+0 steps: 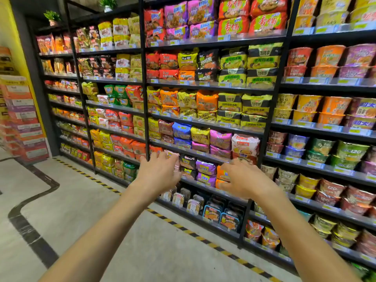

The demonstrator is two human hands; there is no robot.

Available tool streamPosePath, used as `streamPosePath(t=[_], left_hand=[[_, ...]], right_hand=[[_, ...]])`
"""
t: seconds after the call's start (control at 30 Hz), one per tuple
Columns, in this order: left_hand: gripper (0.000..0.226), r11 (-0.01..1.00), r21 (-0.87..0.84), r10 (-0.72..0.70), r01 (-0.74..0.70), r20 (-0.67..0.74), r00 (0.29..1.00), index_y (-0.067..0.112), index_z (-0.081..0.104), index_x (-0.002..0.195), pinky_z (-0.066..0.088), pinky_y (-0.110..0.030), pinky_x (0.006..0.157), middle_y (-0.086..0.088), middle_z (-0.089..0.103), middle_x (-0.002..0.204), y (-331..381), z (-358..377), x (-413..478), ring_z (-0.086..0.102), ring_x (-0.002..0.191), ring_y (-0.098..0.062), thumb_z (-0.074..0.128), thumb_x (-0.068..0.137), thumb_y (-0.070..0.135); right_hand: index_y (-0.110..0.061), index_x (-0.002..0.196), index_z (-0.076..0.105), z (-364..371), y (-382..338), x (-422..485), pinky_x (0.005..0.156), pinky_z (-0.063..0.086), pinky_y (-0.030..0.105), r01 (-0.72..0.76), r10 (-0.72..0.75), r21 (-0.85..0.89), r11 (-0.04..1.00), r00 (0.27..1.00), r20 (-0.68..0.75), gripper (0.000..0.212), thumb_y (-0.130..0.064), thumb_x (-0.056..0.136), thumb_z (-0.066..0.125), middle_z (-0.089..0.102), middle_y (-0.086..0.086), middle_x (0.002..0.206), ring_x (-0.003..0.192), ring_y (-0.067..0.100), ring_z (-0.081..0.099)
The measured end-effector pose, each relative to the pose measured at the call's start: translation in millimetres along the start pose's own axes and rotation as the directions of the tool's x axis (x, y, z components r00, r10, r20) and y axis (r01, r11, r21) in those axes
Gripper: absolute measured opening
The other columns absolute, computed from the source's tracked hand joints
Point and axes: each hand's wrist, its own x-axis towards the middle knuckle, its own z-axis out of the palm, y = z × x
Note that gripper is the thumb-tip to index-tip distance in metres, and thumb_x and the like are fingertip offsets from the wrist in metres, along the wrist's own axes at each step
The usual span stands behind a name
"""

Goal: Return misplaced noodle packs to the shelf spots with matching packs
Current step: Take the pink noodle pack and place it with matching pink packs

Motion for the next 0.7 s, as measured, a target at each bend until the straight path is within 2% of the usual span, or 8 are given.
streamPosePath(t=[0.1, 0.3, 0.47, 0.6, 0.7], left_hand=[[0.061, 1.0, 0.002, -0.005, 0.005, 0.024, 1.0, 0.028, 0.028, 0.155, 0.033, -0.06, 0.112, -0.009, 0.043, 0.152, -5, 13, -11, 0.036, 0.142, -0.035, 0.042, 0.101, 0.053], [0.058, 0.997, -0.071, -0.008, 0.02, 0.16, 0.987, 0.03, 0.034, 0.152, 0.033, -0.059, 0.112, -0.008, 0.045, 0.15, -15, 46, -42, 0.039, 0.14, -0.035, 0.042, 0.1, 0.053], [0.055, 0.996, -0.085, -0.02, 0.04, 0.223, 0.975, 0.025, 0.041, 0.147, 0.036, -0.054, 0.107, -0.01, 0.045, 0.15, -33, 73, -64, 0.041, 0.138, -0.035, 0.044, 0.1, 0.054], [0.057, 0.996, -0.064, -0.033, 0.06, 0.36, 0.932, 0.027, 0.038, 0.15, 0.039, -0.049, 0.107, -0.007, 0.045, 0.153, -53, 93, -78, 0.042, 0.14, -0.032, 0.044, 0.101, 0.055], [0.057, 0.995, -0.067, -0.04, 0.074, 0.415, 0.909, 0.028, 0.039, 0.15, 0.038, -0.05, 0.108, -0.006, 0.047, 0.151, -64, 106, -81, 0.042, 0.14, -0.031, 0.043, 0.1, 0.056]], right_hand=[[-0.021, 0.145, 0.04, 13, -11, -4, 0.104, 0.04, 0.047, 0.01, -0.01, -0.019, 1.0, 1.0, 0.03, 0.058, -0.053, 0.097, 0.05, 0.042, 0.01, 0.145, 0.133, 0.032, 0.039], [-0.02, 0.142, 0.045, 47, -37, -20, 0.099, 0.044, 0.043, 0.021, -0.023, 0.02, 1.0, 0.993, 0.113, 0.053, -0.05, 0.098, 0.051, 0.045, 0.008, 0.143, 0.129, 0.029, 0.043], [-0.027, 0.151, 0.034, 80, -57, -24, 0.103, 0.041, 0.045, 0.013, -0.025, 0.062, 0.998, 0.981, 0.195, 0.064, -0.054, 0.096, 0.052, 0.042, 0.007, 0.147, 0.134, 0.03, 0.04], [-0.026, 0.146, 0.041, 105, -68, -25, 0.1, 0.044, 0.045, -0.005, -0.014, 0.075, 0.997, 0.967, 0.253, 0.061, -0.057, 0.094, 0.054, 0.044, 0.006, 0.144, 0.13, 0.03, 0.043], [-0.027, 0.149, 0.037, 115, -72, -23, 0.1, 0.042, 0.043, -0.012, -0.017, 0.105, 0.994, 0.963, 0.271, 0.062, -0.056, 0.096, 0.052, 0.041, 0.004, 0.148, 0.132, 0.029, 0.043]])
